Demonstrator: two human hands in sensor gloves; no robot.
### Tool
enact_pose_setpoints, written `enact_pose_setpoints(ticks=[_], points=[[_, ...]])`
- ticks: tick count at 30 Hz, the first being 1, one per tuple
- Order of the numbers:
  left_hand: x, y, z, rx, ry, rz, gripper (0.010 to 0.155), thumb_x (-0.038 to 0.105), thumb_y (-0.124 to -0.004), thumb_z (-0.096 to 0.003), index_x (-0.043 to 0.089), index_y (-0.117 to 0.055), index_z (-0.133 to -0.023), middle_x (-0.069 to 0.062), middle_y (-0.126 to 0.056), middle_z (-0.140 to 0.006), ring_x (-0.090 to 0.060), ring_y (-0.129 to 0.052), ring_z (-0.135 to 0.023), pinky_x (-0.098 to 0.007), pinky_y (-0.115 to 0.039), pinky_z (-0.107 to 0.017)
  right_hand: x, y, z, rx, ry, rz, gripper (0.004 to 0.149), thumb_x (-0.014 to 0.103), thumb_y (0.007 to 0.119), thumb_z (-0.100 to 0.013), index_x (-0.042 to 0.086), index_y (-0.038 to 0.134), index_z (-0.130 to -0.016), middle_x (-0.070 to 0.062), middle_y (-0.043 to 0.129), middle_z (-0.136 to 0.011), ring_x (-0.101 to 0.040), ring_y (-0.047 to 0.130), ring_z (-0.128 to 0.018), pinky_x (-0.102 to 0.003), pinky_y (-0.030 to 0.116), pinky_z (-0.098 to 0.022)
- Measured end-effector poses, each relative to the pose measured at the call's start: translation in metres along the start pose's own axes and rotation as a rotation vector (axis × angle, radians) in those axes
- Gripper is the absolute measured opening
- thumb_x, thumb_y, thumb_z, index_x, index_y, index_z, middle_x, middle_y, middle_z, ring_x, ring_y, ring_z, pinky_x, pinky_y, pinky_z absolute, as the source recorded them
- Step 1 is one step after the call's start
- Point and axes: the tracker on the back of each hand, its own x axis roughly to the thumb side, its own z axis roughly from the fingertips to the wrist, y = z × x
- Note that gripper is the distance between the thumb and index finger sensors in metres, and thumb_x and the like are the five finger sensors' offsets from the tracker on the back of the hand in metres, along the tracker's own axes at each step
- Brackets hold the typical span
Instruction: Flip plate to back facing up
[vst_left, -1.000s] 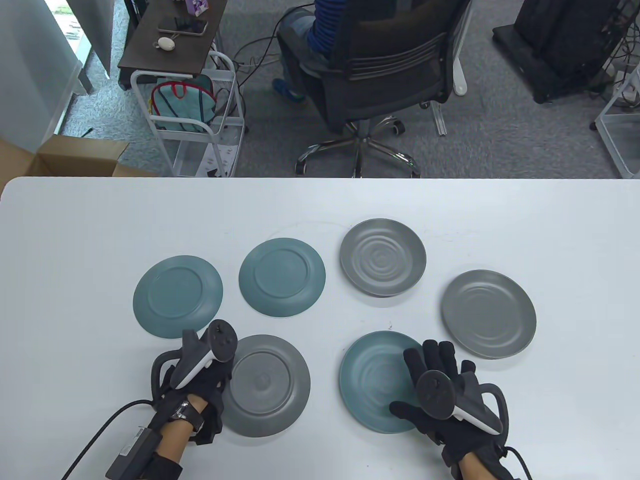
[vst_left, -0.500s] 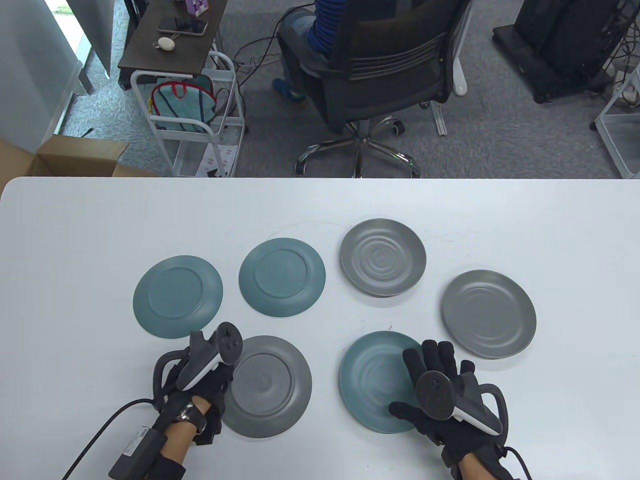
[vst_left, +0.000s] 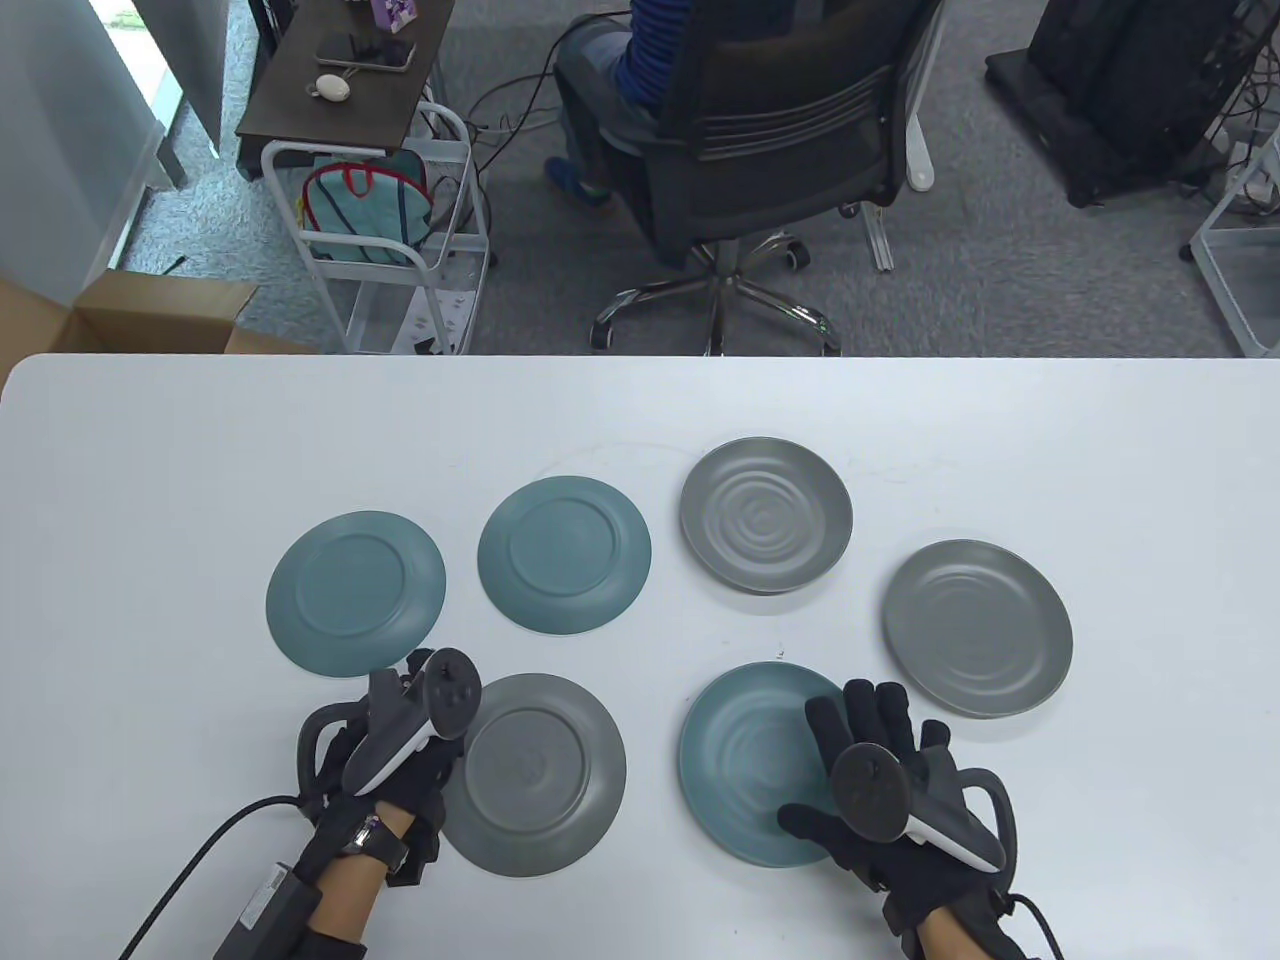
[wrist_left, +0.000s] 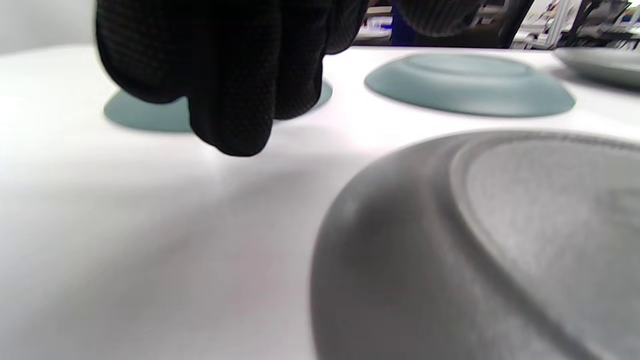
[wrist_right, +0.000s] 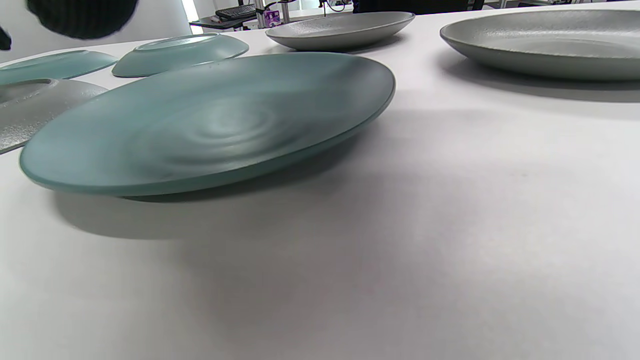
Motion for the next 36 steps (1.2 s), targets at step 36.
enact_pose_setpoints(ticks=[36], points=[[-0.009,-0.031,0.019,0.012,-0.186,-0.168,0.089,0.072,-0.040,-0.0550,0.016,-0.018,-0.120,-0.020,-0.024,-0.122,-0.049,-0.032,-0.118,-0.070,-0.031,-0.077,0.012,0.001,-0.007,0.011,0.019,0.064,0.095,0.069,0.062,-0.046,0.020,0.018,-0.114,-0.020,0.010,-0.118,-0.045,0.010,-0.108,-0.072,0.023,-0.073]])
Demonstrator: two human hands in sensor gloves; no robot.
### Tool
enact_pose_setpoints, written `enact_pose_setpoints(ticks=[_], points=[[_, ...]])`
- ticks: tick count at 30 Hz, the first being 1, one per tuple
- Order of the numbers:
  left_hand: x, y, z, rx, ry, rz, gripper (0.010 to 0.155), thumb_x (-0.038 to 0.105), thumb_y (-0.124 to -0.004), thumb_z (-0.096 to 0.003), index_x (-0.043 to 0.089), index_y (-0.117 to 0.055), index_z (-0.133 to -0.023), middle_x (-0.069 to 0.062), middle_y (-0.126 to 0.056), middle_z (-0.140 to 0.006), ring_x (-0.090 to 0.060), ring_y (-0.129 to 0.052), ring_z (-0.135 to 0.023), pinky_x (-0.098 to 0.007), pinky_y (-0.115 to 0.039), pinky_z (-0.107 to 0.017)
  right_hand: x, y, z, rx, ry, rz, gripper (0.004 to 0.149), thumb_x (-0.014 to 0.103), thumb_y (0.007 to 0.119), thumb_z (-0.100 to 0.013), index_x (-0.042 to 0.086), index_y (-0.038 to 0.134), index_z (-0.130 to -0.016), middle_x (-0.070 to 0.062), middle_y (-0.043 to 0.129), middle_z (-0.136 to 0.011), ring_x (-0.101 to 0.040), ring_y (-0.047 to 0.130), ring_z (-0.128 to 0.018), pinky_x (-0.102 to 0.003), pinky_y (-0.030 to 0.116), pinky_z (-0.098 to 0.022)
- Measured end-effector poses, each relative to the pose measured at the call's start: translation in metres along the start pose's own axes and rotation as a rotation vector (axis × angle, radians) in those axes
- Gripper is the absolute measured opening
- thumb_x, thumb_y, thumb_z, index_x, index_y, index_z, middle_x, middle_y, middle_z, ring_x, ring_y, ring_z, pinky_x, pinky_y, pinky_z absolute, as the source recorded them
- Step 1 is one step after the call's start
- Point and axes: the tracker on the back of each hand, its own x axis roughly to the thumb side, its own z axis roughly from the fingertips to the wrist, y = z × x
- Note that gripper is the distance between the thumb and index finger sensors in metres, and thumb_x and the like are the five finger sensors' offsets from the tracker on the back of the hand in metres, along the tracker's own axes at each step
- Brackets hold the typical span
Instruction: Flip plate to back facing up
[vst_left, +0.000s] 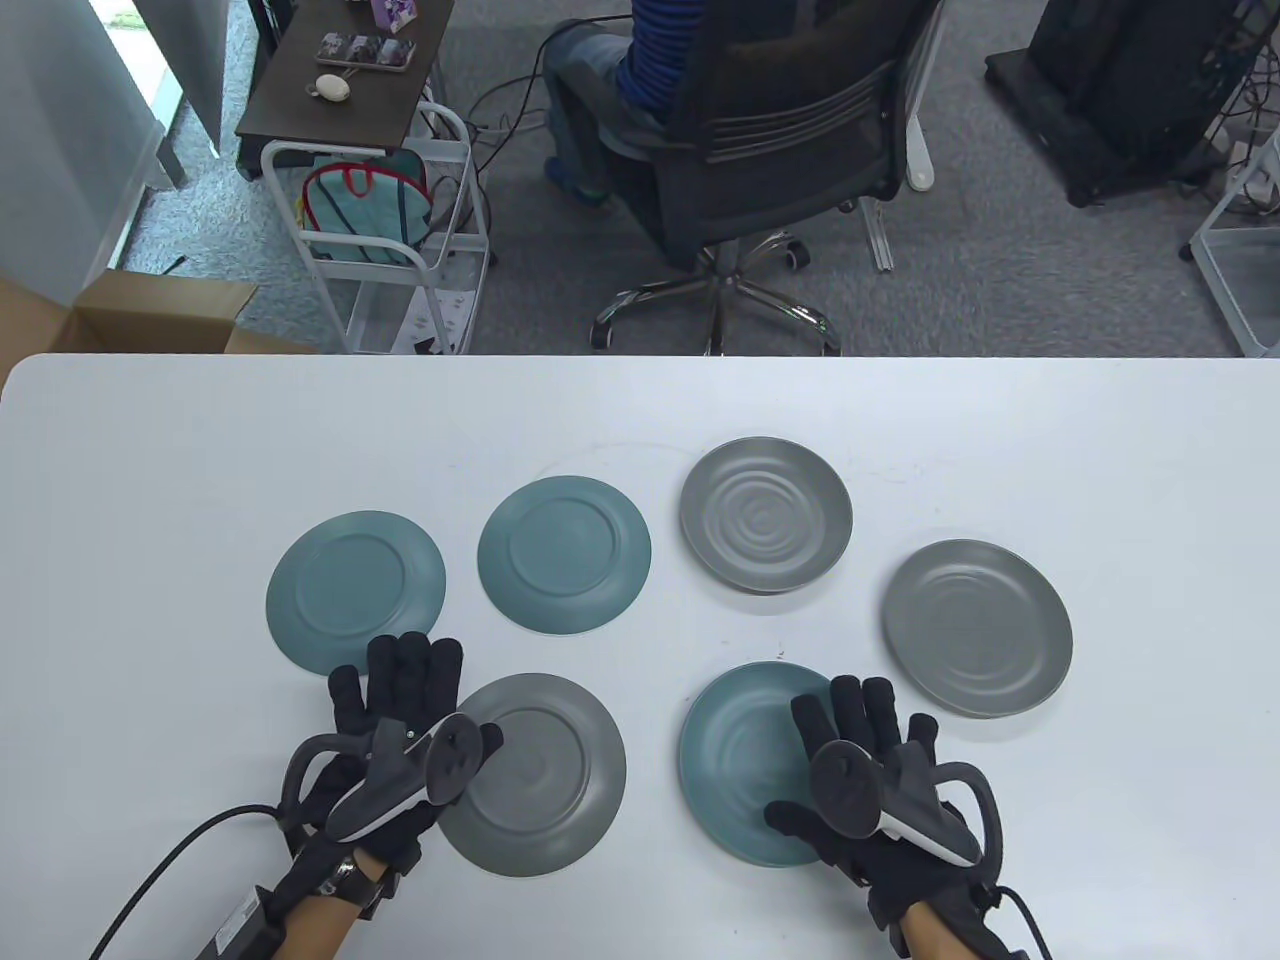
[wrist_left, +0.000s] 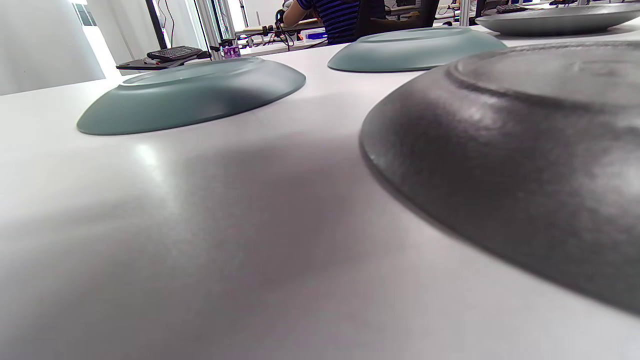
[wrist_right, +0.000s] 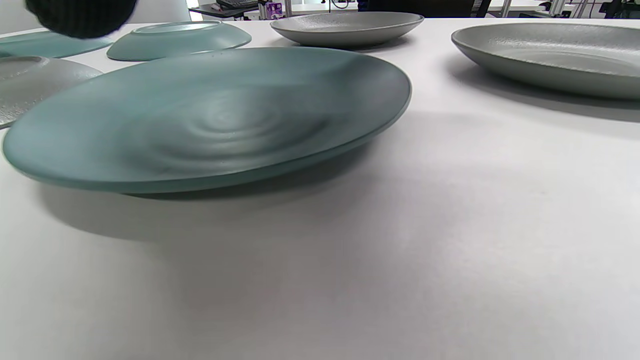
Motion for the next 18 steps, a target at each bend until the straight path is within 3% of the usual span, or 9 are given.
enact_pose_setpoints(ticks=[7,12,18], points=[[-0.003,-0.001,-0.001,-0.014,-0.002,0.027,0.088,0.072,-0.041,-0.0551,0.016,-0.019,-0.120,-0.020,-0.026,-0.122,-0.049,-0.033,-0.118,-0.070,-0.032,-0.077,0.009,-0.011,-0.002,0.011,-0.029,-0.008,0.094,0.069,0.062,-0.046,0.019,0.019,-0.114,-0.023,0.021,-0.120,-0.048,0.021,-0.109,-0.072,0.027,-0.074],[-0.004,0.000,-0.001,-0.015,0.000,0.022,0.088,0.072,-0.041,-0.0551,0.016,-0.019,-0.120,-0.019,-0.026,-0.122,-0.048,-0.034,-0.118,-0.070,-0.033,-0.077,0.022,-0.021,0.001,0.001,-0.054,0.002,0.090,0.067,0.063,-0.047,0.018,0.031,-0.115,-0.024,0.040,-0.119,-0.050,0.047,-0.107,-0.070,0.043,-0.073],[-0.004,-0.001,-0.001,-0.009,-0.001,0.016,0.088,0.071,-0.041,-0.0551,0.016,-0.020,-0.120,-0.019,-0.027,-0.122,-0.048,-0.034,-0.118,-0.070,-0.033,-0.077,0.039,-0.015,0.001,0.030,-0.078,0.052,0.088,0.066,0.064,-0.046,0.015,0.040,-0.114,-0.024,0.053,-0.116,-0.051,0.061,-0.101,-0.066,0.054,-0.071]])
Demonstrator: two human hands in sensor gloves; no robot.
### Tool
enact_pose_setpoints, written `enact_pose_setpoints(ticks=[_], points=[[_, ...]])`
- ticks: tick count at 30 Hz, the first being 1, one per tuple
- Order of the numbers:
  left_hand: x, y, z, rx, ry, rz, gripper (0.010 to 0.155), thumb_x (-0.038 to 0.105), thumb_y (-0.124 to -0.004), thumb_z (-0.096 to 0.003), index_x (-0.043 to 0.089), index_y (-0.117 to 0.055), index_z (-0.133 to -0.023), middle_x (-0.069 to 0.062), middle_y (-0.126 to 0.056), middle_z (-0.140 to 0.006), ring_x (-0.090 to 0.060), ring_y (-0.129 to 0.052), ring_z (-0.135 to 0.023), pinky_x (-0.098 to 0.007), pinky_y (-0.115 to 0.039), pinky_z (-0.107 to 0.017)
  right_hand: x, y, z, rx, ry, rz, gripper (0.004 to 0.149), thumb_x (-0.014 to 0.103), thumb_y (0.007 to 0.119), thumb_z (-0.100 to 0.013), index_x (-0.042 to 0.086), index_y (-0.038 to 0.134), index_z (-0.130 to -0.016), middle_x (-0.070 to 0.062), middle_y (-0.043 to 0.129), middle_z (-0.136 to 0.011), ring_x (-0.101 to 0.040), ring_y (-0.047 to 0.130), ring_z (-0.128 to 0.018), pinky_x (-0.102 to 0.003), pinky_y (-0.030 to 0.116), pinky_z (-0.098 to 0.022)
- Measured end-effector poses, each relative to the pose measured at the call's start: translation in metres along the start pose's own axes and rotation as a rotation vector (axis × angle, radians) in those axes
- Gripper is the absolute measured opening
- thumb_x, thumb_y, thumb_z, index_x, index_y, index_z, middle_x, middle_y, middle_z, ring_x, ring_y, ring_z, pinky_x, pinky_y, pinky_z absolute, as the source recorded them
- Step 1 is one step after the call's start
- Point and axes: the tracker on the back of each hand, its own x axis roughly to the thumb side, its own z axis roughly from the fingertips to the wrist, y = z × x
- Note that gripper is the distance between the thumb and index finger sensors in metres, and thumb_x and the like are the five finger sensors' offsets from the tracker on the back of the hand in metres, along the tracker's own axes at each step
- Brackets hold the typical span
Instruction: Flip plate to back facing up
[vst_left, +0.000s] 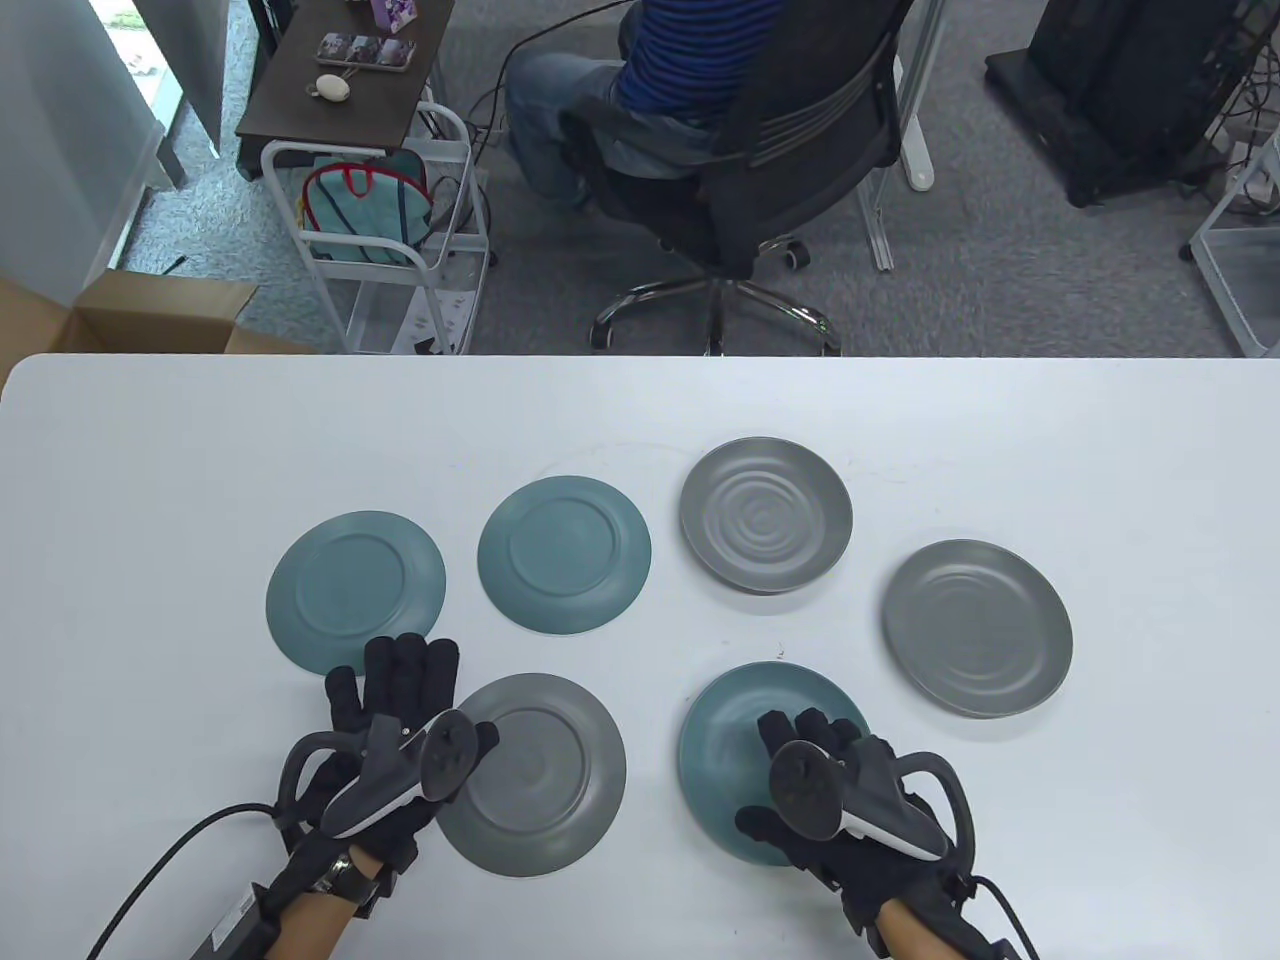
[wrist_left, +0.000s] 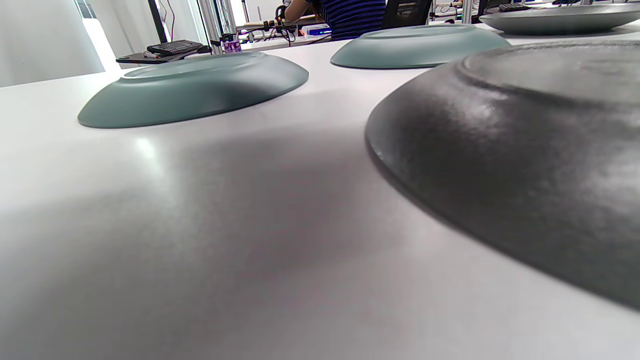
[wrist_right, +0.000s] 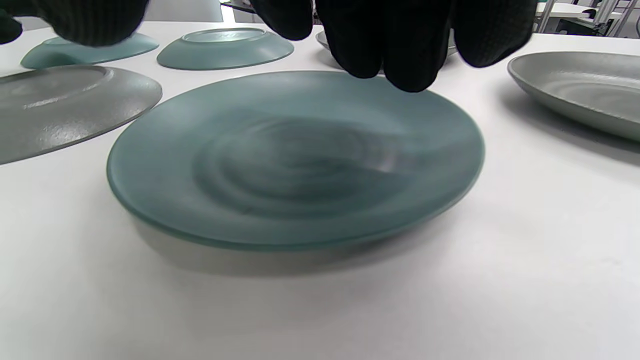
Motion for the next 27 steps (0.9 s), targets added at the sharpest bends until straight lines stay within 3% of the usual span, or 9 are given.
enact_pose_setpoints(ticks=[8,14,19,27], points=[[0.001,0.000,0.000,0.004,0.000,-0.011,0.088,0.071,-0.041,-0.0551,0.016,-0.021,-0.121,-0.019,-0.027,-0.122,-0.048,-0.035,-0.118,-0.070,-0.033,-0.077,0.024,0.029,-0.007,0.090,-0.043,0.060,0.088,0.066,0.064,-0.046,0.014,0.042,-0.114,-0.026,0.054,-0.114,-0.052,0.063,-0.097,-0.064,0.058,-0.069],[0.002,0.000,0.000,0.008,-0.001,-0.014,0.088,0.071,-0.041,-0.0552,0.017,-0.020,-0.121,-0.019,-0.027,-0.122,-0.048,-0.035,-0.118,-0.070,-0.033,-0.077,0.039,0.037,-0.007,0.077,-0.043,0.206,0.089,0.066,0.065,-0.046,0.014,0.041,-0.114,-0.031,0.051,-0.112,-0.055,0.062,-0.096,-0.064,0.059,-0.068],[0.003,0.000,0.001,0.011,-0.001,-0.019,0.088,0.071,-0.041,-0.0552,0.016,-0.020,-0.121,-0.019,-0.027,-0.122,-0.048,-0.035,-0.118,-0.070,-0.033,-0.078,0.055,0.044,-0.010,0.023,-0.060,0.380,0.086,0.060,0.070,-0.047,0.009,0.043,-0.110,-0.034,0.059,-0.105,-0.055,0.073,-0.087,-0.060,0.069,-0.062],[0.004,0.000,0.001,0.013,-0.003,-0.021,0.088,0.071,-0.041,-0.0552,0.016,-0.020,-0.121,-0.019,-0.027,-0.122,-0.048,-0.035,-0.118,-0.070,-0.033,-0.077,0.067,0.045,-0.013,0.044,-0.086,0.411,0.077,0.050,0.069,-0.052,-0.001,0.046,-0.106,-0.040,0.065,-0.096,-0.058,0.080,-0.079,-0.050,0.080,-0.050]])
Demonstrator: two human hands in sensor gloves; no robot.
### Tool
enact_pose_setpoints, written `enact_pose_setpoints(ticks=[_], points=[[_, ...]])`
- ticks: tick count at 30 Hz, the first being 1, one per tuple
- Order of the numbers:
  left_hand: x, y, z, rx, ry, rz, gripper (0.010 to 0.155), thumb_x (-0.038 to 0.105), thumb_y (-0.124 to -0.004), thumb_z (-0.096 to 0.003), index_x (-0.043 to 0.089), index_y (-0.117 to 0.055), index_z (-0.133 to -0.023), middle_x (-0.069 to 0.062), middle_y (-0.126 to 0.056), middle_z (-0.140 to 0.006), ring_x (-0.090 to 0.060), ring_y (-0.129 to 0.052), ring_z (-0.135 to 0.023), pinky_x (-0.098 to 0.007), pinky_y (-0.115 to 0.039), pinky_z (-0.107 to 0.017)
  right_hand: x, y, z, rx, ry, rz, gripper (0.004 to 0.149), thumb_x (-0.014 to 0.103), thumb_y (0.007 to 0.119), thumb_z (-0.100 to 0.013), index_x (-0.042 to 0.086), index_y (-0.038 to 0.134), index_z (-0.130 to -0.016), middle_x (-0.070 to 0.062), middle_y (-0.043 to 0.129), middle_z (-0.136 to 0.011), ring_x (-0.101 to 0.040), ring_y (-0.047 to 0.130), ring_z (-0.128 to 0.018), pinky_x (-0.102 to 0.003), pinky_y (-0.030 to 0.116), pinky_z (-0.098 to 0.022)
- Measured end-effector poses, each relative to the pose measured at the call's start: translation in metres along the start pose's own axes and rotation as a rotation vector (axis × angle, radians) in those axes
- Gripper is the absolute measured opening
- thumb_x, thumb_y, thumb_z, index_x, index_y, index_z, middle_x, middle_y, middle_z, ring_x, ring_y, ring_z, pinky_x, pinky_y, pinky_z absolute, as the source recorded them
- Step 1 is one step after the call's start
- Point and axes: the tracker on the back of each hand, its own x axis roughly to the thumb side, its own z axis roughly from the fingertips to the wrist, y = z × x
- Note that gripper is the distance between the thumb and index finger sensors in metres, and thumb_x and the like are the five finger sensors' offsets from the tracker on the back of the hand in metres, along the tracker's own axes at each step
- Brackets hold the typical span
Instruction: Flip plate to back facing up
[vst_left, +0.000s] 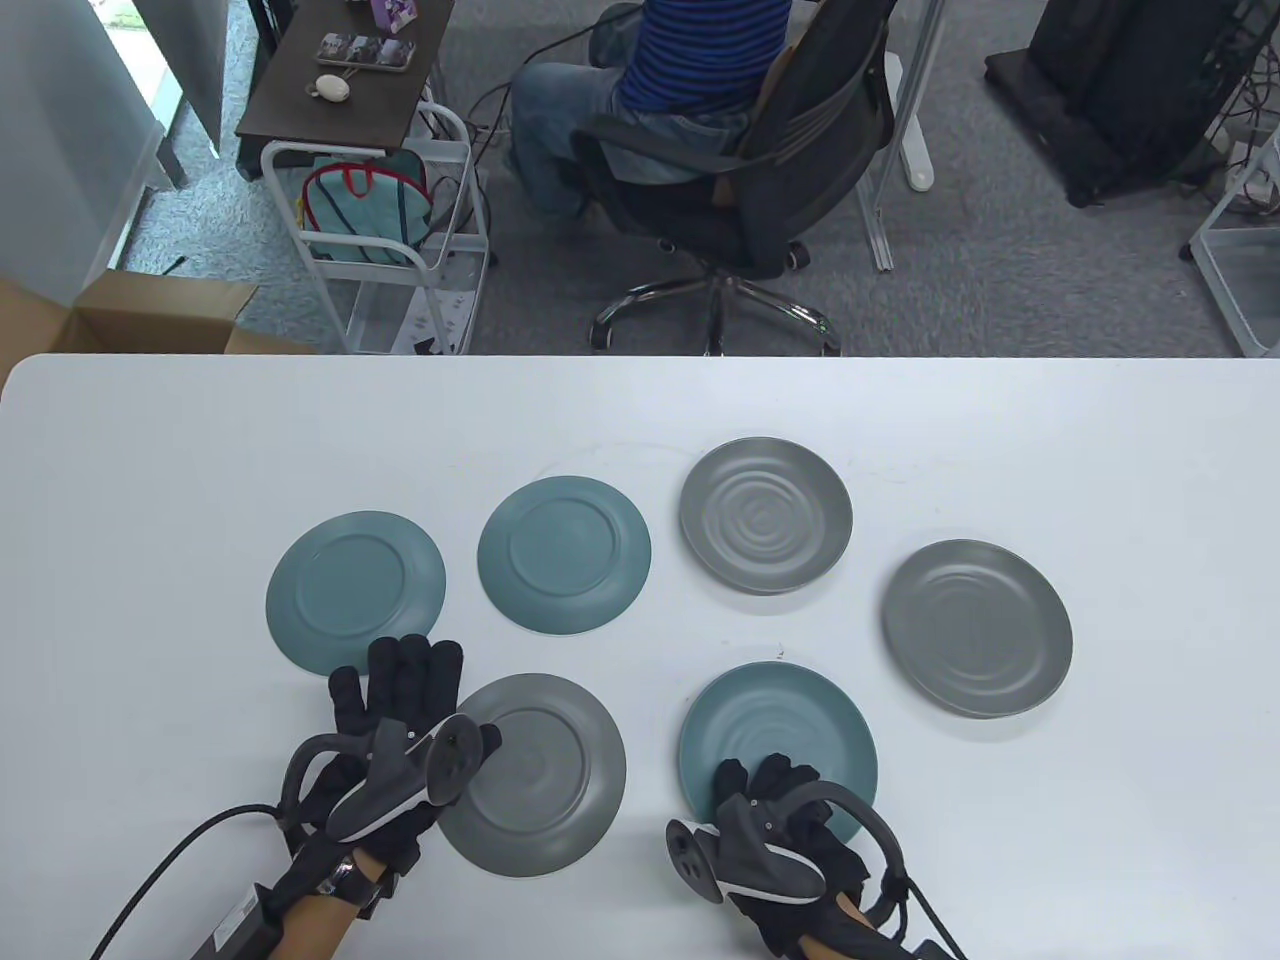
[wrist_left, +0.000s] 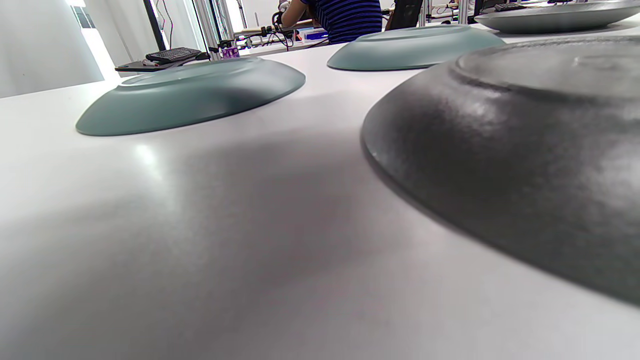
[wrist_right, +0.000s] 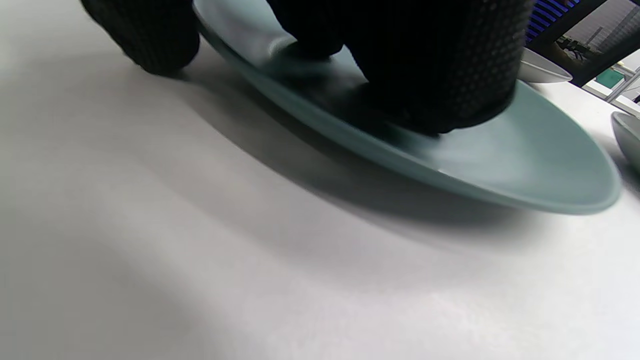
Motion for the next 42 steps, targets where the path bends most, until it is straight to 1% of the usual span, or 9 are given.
enact_pose_setpoints(ticks=[7,12,16,20,24,29,34,38,42], points=[[0.000,0.000,0.000,0.002,-0.005,0.000,0.088,0.071,-0.041,-0.0552,0.016,-0.020,-0.120,-0.019,-0.028,-0.122,-0.048,-0.035,-0.118,-0.069,-0.033,-0.078,0.002,-0.002,-0.001,0.017,-0.007,0.011,0.075,0.046,0.068,-0.054,-0.004,0.045,-0.105,-0.042,0.065,-0.094,-0.058,0.080,-0.077,-0.045,0.083,-0.045],[-0.001,0.001,0.001,0.014,-0.006,0.006,0.087,0.071,-0.041,-0.0553,0.016,-0.021,-0.120,-0.019,-0.028,-0.122,-0.048,-0.035,-0.118,-0.069,-0.033,-0.077,-0.001,-0.010,0.001,0.024,0.002,-0.060,0.072,0.041,0.066,-0.055,-0.004,0.042,-0.105,-0.043,0.064,-0.095,-0.059,0.080,-0.077,-0.043,0.085,-0.043],[-0.001,0.001,0.001,0.015,-0.006,0.011,0.087,0.071,-0.041,-0.0553,0.016,-0.020,-0.120,-0.019,-0.028,-0.122,-0.048,-0.035,-0.117,-0.069,-0.033,-0.078,-0.010,-0.017,0.004,0.028,0.007,-0.142,0.070,0.037,0.066,-0.056,-0.004,0.040,-0.106,-0.042,0.061,-0.097,-0.059,0.077,-0.080,-0.044,0.084,-0.045],[-0.002,0.001,0.001,0.016,-0.005,0.013,0.088,0.071,-0.041,-0.0552,0.016,-0.020,-0.120,-0.019,-0.028,-0.122,-0.048,-0.035,-0.117,-0.069,-0.033,-0.077,-0.019,-0.026,0.008,0.004,0.012,-0.207,0.068,0.034,0.065,-0.056,-0.004,0.040,-0.106,-0.042,0.062,-0.097,-0.058,0.078,-0.080,-0.044,0.084,-0.045],[-0.002,0.001,0.001,0.018,-0.004,0.016,0.087,0.071,-0.041,-0.0553,0.016,-0.020,-0.120,-0.019,-0.028,-0.122,-0.048,-0.035,-0.118,-0.069,-0.033,-0.078,-0.030,-0.035,0.012,-0.040,0.019,-0.286,0.065,0.031,0.065,-0.056,-0.004,0.041,-0.105,-0.039,0.065,-0.096,-0.056,0.081,-0.079,-0.044,0.085,-0.045],[-0.002,0.001,0.001,0.020,-0.005,0.017,0.088,0.071,-0.041,-0.0552,0.016,-0.020,-0.121,-0.019,-0.028,-0.122,-0.048,-0.035,-0.117,-0.069,-0.033,-0.077,-0.050,-0.046,0.021,-0.120,0.031,-0.406,0.061,0.028,0.066,-0.055,-0.004,0.045,-0.103,-0.036,0.068,-0.095,-0.053,0.084,-0.078,-0.044,0.085,-0.045],[-0.002,0.001,0.001,0.020,-0.004,0.016,0.087,0.071,-0.041,-0.0553,0.016,-0.020,-0.120,-0.019,-0.028,-0.122,-0.048,-0.035,-0.118,-0.069,-0.033,-0.077,-0.072,-0.055,0.034,-0.231,0.042,-0.555,0.057,0.026,0.067,-0.054,-0.003,0.049,-0.100,-0.032,0.072,-0.093,-0.049,0.088,-0.075,-0.042,0.086,-0.044],[-0.003,0.002,0.001,0.020,-0.004,0.017,0.087,0.071,-0.041,-0.0554,0.016,-0.020,-0.121,-0.019,-0.027,-0.122,-0.048,-0.035,-0.117,-0.070,-0.033,-0.077,-0.092,-0.056,0.041,-0.291,0.048,-0.718,0.055,0.026,0.069,-0.054,-0.002,0.053,-0.098,-0.030,0.075,-0.092,-0.048,0.089,-0.074,-0.042,0.086,-0.044],[-0.003,0.002,0.001,0.021,-0.005,0.022,0.088,0.071,-0.041,-0.0553,0.016,-0.020,-0.120,-0.019,-0.028,-0.122,-0.048,-0.035,-0.118,-0.070,-0.033,-0.077,-0.116,-0.051,0.049,-0.355,0.064,-0.909,0.054,0.026,0.070,-0.053,-0.002,0.054,-0.097,-0.029,0.077,-0.090,-0.047,0.091,-0.072,-0.041,0.087,-0.043]])
